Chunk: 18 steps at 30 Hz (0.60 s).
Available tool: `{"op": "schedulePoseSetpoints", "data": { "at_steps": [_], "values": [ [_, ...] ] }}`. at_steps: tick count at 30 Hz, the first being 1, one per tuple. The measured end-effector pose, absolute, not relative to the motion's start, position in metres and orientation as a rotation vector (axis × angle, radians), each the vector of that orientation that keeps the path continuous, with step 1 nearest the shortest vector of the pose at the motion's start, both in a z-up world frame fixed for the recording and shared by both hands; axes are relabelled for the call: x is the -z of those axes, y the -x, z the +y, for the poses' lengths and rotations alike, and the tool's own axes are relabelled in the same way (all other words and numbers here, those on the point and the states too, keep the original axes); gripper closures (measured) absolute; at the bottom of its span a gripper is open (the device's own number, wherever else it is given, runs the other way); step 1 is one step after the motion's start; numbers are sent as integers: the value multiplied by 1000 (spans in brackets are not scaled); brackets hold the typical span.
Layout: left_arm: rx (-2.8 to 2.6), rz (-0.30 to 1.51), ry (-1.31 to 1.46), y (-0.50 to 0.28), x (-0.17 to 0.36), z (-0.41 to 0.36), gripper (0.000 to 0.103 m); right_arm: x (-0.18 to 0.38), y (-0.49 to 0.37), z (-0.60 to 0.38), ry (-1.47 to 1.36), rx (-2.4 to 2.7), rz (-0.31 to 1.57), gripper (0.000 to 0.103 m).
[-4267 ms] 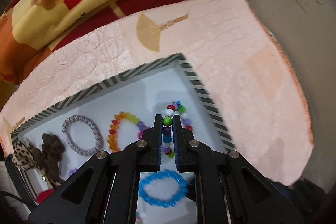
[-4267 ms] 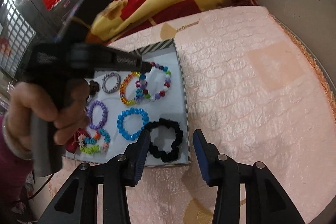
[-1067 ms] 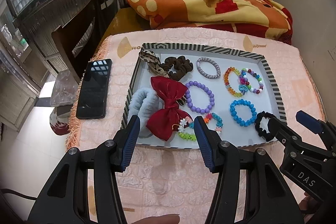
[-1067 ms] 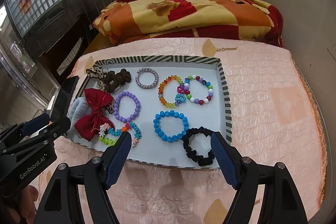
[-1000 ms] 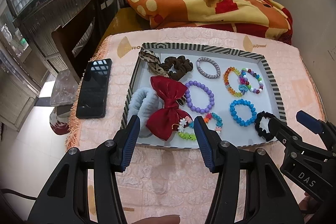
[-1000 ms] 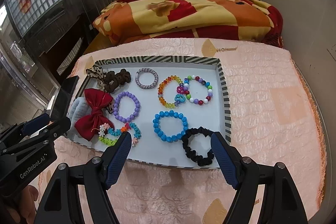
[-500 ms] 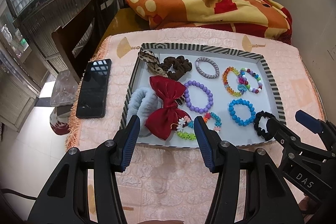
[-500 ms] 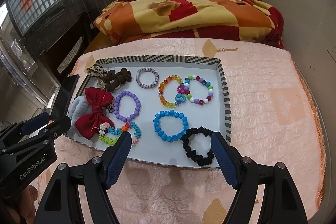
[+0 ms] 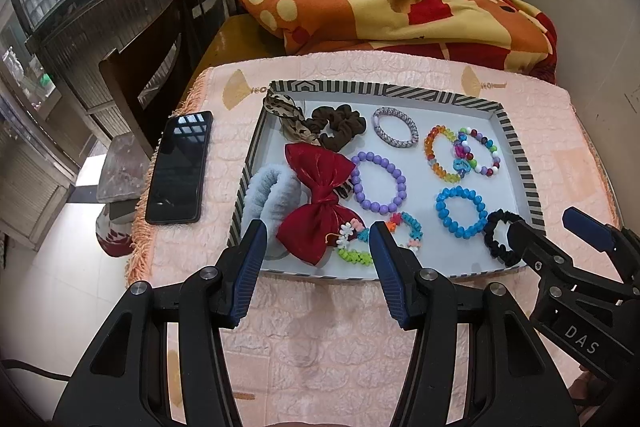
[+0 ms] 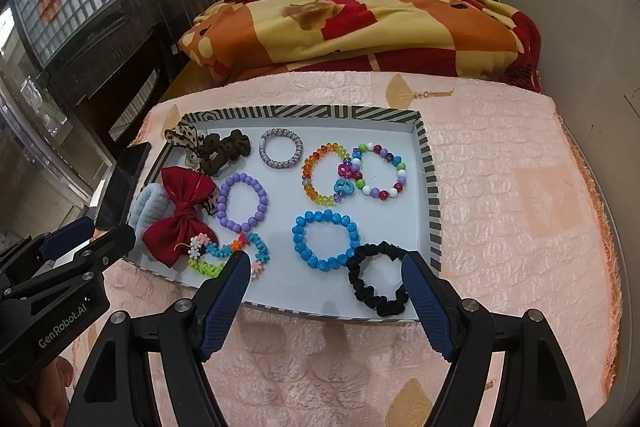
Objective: Organize jewelry
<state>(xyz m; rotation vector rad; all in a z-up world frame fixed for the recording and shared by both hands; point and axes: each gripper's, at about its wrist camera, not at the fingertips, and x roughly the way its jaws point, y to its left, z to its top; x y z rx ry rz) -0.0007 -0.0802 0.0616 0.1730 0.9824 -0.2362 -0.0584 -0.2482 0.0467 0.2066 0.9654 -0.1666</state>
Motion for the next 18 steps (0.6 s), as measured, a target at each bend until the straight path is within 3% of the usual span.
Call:
{"op": "schedulePoseSetpoints", "data": {
  "at_steps": [18],
  "values": [
    [231,991,-172,1,-60,-78,50,-44,60,-244,-194,162,976,27]
  ]
}}
